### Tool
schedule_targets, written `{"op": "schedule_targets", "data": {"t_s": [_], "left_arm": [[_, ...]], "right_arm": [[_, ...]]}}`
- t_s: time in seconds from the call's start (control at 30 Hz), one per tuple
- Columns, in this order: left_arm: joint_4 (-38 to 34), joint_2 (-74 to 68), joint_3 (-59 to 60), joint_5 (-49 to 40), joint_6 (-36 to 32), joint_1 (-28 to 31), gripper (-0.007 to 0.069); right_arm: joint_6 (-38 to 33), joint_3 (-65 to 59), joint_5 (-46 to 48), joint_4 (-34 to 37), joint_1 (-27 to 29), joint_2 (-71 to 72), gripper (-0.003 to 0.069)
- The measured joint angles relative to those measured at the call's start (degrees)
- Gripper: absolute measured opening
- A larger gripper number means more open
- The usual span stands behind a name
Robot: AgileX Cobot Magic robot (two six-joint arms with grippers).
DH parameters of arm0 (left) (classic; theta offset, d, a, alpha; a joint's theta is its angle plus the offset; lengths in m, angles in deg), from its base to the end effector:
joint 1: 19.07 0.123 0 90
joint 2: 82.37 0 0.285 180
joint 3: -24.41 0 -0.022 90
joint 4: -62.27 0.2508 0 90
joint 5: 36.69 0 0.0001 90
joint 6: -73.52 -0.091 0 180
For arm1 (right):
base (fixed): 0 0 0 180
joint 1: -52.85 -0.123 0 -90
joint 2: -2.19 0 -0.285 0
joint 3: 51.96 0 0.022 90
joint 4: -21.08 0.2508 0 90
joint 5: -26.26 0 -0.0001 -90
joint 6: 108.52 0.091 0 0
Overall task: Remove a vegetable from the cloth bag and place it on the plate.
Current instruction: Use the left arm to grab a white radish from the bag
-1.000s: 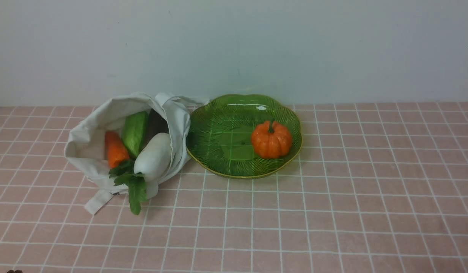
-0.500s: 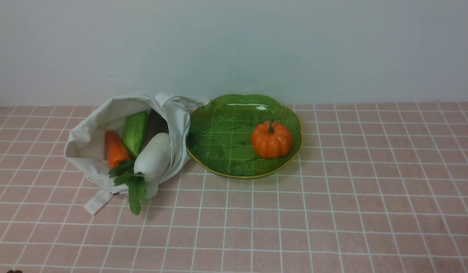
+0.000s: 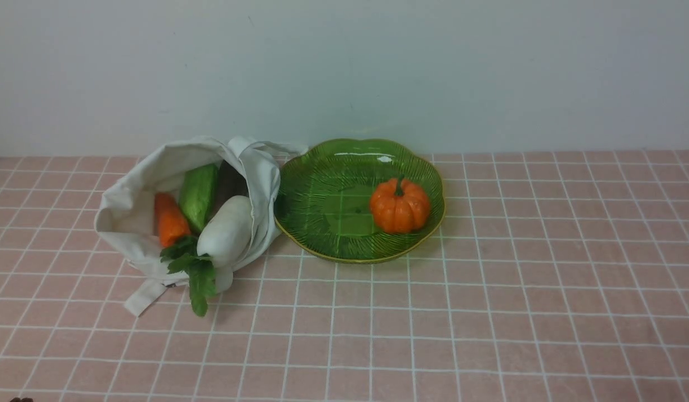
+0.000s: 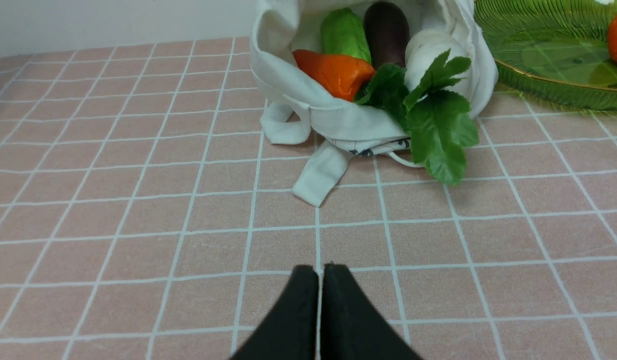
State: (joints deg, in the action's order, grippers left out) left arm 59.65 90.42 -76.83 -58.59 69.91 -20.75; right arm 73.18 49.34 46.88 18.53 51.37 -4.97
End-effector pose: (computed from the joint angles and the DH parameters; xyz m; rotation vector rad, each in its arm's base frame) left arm 0.0524 -0.0031 0.1704 0.0586 1.8814 -0.0220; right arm 0.0530 -0.0001 0.1727 -0.0243 1.8579 -0.0049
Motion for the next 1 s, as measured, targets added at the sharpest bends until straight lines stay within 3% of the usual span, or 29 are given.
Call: {"op": "schedule_targets", "data": {"t_s": [0.3, 0.43, 0.5, 0.6, 0.77, 1.0], "left_arm": [[-1.8, 0.0, 0.0, 0.0, 0.9, 0.0, -0.0004], [-13.8, 0.0, 0.1, -0.1, 8.1, 0.0, -0.0004], [-28.2, 0.0, 0.1, -0.2, 15.9, 0.0, -0.0004], [-40.1, 0.0, 0.1, -0.2, 19.8, 0.0, -0.0004], [-49.0, 0.0, 0.1, 1.7, 19.7, 0.0, -0.0004], [-48.1, -3.1, -9.2, -3.3, 10.3, 0.0, -0.0004]], "right_arm": [[0.0, 0.0, 0.0, 0.0, 0.0, 0.0, -0.0015], [0.0, 0.0, 0.0, 0.0, 0.0, 0.0, -0.0015], [0.0, 0.0, 0.0, 0.0, 0.0, 0.0, -0.0015], [0.0, 0.0, 0.0, 0.0, 0.0, 0.0, -0.0015], [0.0, 0.0, 0.0, 0.0, 0.0, 0.0, -0.0015], [0.0, 0.0, 0.0, 0.0, 0.0, 0.0, -0.0015]]}}
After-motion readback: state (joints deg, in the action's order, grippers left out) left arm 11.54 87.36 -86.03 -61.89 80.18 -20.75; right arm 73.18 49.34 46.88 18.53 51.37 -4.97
